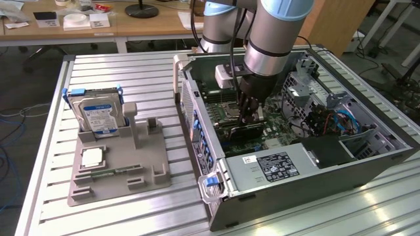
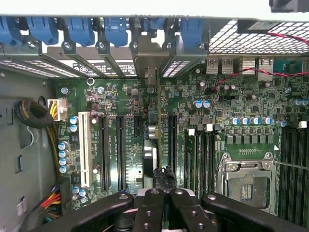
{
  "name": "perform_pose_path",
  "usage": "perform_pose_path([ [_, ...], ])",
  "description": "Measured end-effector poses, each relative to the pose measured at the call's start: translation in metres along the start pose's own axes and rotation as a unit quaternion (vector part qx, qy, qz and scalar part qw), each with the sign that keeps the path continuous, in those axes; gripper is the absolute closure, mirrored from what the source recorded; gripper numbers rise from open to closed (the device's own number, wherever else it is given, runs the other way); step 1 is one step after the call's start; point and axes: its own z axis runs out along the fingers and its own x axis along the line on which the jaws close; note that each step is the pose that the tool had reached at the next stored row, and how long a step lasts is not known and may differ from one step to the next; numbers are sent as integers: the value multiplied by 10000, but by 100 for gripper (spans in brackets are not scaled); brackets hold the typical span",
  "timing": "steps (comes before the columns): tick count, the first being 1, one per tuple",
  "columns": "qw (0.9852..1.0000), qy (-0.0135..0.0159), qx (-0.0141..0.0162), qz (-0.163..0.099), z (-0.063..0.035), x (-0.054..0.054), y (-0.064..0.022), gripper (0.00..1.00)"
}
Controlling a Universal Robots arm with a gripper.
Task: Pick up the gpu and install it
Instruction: 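Press down on the gpu until it lock into place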
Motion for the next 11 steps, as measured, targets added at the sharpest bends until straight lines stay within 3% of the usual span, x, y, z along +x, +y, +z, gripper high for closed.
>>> perform_pose_path([
  [11,10000,0,0,0,13,1,2,89],
])
